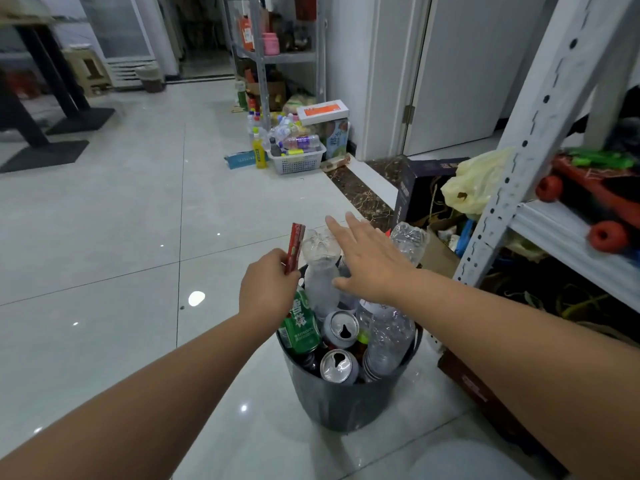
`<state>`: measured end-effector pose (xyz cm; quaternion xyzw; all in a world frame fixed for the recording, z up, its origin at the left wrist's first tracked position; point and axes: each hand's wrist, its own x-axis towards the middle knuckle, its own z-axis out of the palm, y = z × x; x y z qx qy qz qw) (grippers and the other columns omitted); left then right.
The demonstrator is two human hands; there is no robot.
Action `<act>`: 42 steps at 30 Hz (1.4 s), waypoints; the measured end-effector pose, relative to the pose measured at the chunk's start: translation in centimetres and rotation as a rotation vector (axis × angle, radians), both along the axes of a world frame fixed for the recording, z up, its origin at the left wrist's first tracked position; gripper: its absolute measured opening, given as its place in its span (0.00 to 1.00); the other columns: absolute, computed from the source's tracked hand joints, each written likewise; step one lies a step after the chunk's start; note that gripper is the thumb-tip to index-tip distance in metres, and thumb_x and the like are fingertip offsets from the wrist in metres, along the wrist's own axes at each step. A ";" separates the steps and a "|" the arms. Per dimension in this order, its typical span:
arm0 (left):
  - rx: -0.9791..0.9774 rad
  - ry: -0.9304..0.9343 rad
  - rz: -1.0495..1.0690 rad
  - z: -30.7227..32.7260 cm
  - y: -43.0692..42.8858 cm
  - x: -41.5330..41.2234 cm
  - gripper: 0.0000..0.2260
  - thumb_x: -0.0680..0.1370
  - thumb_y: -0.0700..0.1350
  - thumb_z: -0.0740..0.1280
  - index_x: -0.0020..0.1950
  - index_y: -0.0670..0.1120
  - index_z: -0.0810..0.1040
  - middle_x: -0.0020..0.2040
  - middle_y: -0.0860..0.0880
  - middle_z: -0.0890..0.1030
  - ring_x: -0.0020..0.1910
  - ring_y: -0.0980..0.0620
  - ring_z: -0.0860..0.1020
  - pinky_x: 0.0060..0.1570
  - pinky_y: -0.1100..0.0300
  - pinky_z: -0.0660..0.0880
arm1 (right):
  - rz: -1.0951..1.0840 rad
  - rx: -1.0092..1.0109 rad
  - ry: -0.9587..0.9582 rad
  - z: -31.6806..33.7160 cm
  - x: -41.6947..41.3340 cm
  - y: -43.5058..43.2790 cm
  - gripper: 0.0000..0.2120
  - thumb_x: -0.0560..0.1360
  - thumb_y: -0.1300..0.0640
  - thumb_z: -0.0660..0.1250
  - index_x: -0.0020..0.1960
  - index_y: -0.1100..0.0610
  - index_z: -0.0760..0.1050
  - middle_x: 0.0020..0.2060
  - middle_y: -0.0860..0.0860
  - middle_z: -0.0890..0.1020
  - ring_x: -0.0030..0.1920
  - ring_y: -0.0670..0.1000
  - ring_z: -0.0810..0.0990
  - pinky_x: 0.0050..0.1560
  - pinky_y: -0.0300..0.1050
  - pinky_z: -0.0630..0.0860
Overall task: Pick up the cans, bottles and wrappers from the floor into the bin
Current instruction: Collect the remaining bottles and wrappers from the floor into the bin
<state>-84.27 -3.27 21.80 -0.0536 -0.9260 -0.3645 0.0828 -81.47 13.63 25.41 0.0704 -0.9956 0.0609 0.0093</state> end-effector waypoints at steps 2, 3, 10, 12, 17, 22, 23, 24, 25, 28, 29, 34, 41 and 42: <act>0.051 -0.023 0.012 -0.6 0.0 1.3 0.02 0.72 0.42 0.69 0.43 0.46 0.76 0.37 0.50 0.79 0.37 0.49 0.77 0.38 0.53 0.76 | -0.019 0.008 0.005 0.3 1.0 0.3 0.45 0.75 0.48 0.66 0.76 0.46 0.34 0.77 0.55 0.40 0.76 0.58 0.42 0.73 0.54 0.46; 0.085 -0.041 0.015 -0.9 0.1 2.1 0.04 0.71 0.41 0.69 0.41 0.47 0.76 0.37 0.51 0.78 0.38 0.50 0.77 0.37 0.55 0.75 | -0.020 0.006 0.007 0.3 1.5 0.4 0.45 0.75 0.49 0.66 0.76 0.46 0.35 0.77 0.55 0.40 0.76 0.58 0.42 0.73 0.54 0.46; -0.034 -0.193 -0.077 -5.2 1.2 6.0 0.11 0.69 0.42 0.72 0.33 0.51 0.71 0.33 0.53 0.76 0.37 0.48 0.77 0.32 0.60 0.67 | -0.007 -0.040 0.051 -2.0 4.6 0.5 0.42 0.75 0.51 0.66 0.76 0.48 0.40 0.77 0.56 0.44 0.76 0.57 0.45 0.73 0.52 0.49; -0.215 -0.244 -0.150 -6.2 1.3 6.1 0.06 0.69 0.44 0.72 0.37 0.48 0.75 0.38 0.47 0.80 0.41 0.44 0.78 0.37 0.57 0.71 | -0.009 -0.045 0.054 -3.0 5.5 0.9 0.40 0.74 0.51 0.65 0.76 0.48 0.42 0.77 0.55 0.46 0.76 0.57 0.46 0.72 0.51 0.50; -0.429 -0.214 -0.179 -7.8 1.3 6.5 0.04 0.71 0.45 0.70 0.45 0.47 0.78 0.43 0.45 0.81 0.45 0.42 0.79 0.37 0.57 0.70 | -0.037 -0.059 0.057 -4.4 7.1 2.3 0.40 0.75 0.46 0.64 0.77 0.48 0.43 0.77 0.54 0.46 0.76 0.56 0.45 0.72 0.49 0.45; -0.443 -0.046 -0.143 -8.6 1.3 7.2 0.09 0.73 0.48 0.67 0.50 0.47 0.72 0.46 0.43 0.81 0.45 0.39 0.78 0.37 0.55 0.69 | -0.018 -0.053 0.085 -4.6 8.9 3.1 0.41 0.74 0.37 0.61 0.77 0.47 0.41 0.77 0.53 0.45 0.76 0.54 0.44 0.68 0.45 0.38; -0.415 -0.006 -0.136 -8.6 1.2 7.5 0.13 0.73 0.50 0.68 0.51 0.47 0.69 0.46 0.44 0.81 0.44 0.39 0.78 0.36 0.55 0.68 | -0.018 -0.045 0.086 -4.5 9.2 3.1 0.41 0.74 0.37 0.60 0.77 0.47 0.41 0.77 0.53 0.44 0.76 0.54 0.44 0.68 0.44 0.38; -0.377 0.024 -0.131 -8.6 1.1 7.9 0.16 0.72 0.53 0.69 0.53 0.47 0.68 0.46 0.44 0.80 0.44 0.40 0.78 0.36 0.55 0.68 | -0.022 -0.045 0.081 -4.5 9.6 3.0 0.41 0.74 0.37 0.60 0.77 0.47 0.41 0.77 0.54 0.44 0.76 0.54 0.44 0.70 0.45 0.39; -0.336 0.041 -0.131 -8.5 1.1 8.3 0.20 0.71 0.54 0.70 0.55 0.48 0.66 0.48 0.45 0.80 0.45 0.41 0.78 0.36 0.55 0.69 | -0.029 -0.051 0.075 -4.4 10.0 2.9 0.41 0.74 0.37 0.60 0.77 0.47 0.41 0.77 0.54 0.44 0.76 0.54 0.45 0.71 0.46 0.41; -0.239 0.040 -0.131 -7.9 1.0 9.2 0.35 0.68 0.56 0.72 0.70 0.48 0.60 0.61 0.44 0.75 0.55 0.41 0.77 0.47 0.50 0.75 | -0.045 -0.046 0.063 -4.1 11.5 2.5 0.41 0.74 0.37 0.61 0.77 0.46 0.42 0.77 0.53 0.43 0.76 0.53 0.45 0.72 0.48 0.46; -0.224 0.054 -0.128 -7.6 1.0 9.6 0.39 0.68 0.57 0.72 0.72 0.47 0.57 0.64 0.44 0.73 0.57 0.41 0.76 0.51 0.49 0.75 | -0.051 -0.041 0.065 -4.0 12.0 2.3 0.42 0.73 0.37 0.62 0.77 0.46 0.42 0.77 0.52 0.43 0.76 0.53 0.45 0.73 0.49 0.46; -0.287 0.229 -0.129 -7.0 0.8 12.2 0.41 0.72 0.61 0.66 0.77 0.46 0.49 0.73 0.40 0.62 0.69 0.40 0.64 0.64 0.46 0.66 | -0.063 -0.021 0.115 -3.0 15.6 2.0 0.42 0.72 0.36 0.63 0.76 0.45 0.43 0.77 0.50 0.43 0.76 0.53 0.46 0.73 0.52 0.51; -0.393 0.280 -0.417 -9.6 5.2 17.9 0.41 0.75 0.64 0.54 0.76 0.48 0.34 0.78 0.46 0.37 0.76 0.48 0.38 0.72 0.45 0.41 | -0.056 0.061 0.073 -2.8 23.5 5.5 0.42 0.74 0.37 0.60 0.76 0.44 0.37 0.76 0.49 0.38 0.76 0.49 0.42 0.73 0.46 0.42; -0.395 0.275 -0.460 -10.1 6.6 19.0 0.40 0.76 0.65 0.52 0.76 0.48 0.32 0.77 0.47 0.34 0.76 0.49 0.36 0.72 0.45 0.38 | -0.049 0.074 0.075 -2.8 24.9 6.6 0.41 0.74 0.37 0.60 0.76 0.44 0.37 0.76 0.49 0.38 0.76 0.48 0.41 0.72 0.45 0.40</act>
